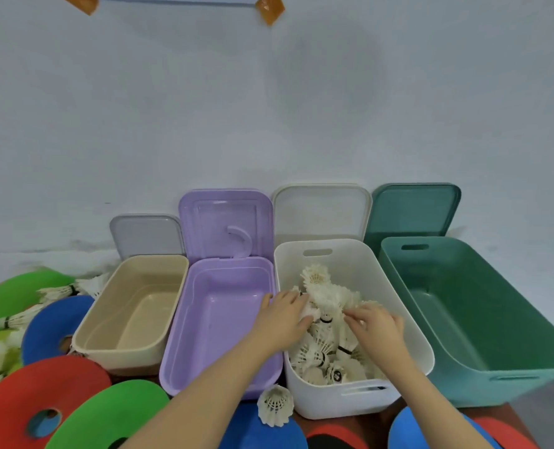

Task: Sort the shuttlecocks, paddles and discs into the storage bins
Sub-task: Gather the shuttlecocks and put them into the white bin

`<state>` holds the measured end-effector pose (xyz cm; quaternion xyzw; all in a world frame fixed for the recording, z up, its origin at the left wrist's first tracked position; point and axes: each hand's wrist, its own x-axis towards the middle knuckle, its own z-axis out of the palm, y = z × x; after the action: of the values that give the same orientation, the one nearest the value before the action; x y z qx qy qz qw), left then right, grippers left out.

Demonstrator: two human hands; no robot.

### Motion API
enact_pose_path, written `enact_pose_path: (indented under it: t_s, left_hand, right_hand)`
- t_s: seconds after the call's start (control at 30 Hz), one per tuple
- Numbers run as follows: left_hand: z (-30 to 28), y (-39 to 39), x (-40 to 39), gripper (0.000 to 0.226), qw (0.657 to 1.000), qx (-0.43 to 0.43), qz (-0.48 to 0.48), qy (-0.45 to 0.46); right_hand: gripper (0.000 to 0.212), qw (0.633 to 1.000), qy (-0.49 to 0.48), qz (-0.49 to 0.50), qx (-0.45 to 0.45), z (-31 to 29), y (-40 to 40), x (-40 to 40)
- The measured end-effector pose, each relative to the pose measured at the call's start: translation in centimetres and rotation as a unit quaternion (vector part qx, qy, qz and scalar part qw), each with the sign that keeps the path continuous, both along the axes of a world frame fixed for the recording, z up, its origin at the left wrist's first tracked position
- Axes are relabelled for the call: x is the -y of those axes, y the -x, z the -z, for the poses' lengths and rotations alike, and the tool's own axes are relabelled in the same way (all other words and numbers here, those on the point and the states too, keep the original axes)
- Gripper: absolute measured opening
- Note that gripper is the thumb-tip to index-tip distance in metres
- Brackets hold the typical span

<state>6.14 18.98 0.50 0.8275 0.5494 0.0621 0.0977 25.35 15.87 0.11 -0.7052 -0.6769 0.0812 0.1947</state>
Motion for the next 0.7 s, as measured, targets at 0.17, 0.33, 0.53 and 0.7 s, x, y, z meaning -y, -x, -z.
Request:
enact_pose_path:
  t_s: [0.17, 0.33, 0.53, 0.7]
  left_hand:
    - [-1.7, 1.6, 0.5, 0.068, 0.996, 0.057, -0.01, -0.072]
    - [-3.5, 5.5, 0.7, 0.046, 0.99, 0.049, -0.041, -0.123]
    - [-4.4, 13.6, 2.2, 0.052, 0.984, 0.051, -0.088, -0.145]
    - [-4.6, 22.3, 4.1, 0.062, 0.98, 0.023, -0.137, -0.144]
  right_hand:
    - [0.037, 0.997, -0.048, -0.042, 0.042, -0.5, 1.1, -0.5]
    - [0.03, 0.993, -0.09, -0.076, -0.004, -1.3, 4.5, -0.9]
    - [0.029, 0.983, -0.096, -0.144, -0.062, -2.0, 12.2, -1.8]
    - [0.025, 0.966, -0.097, -0.214, -0.11, -1.8, 21.0, -2.1]
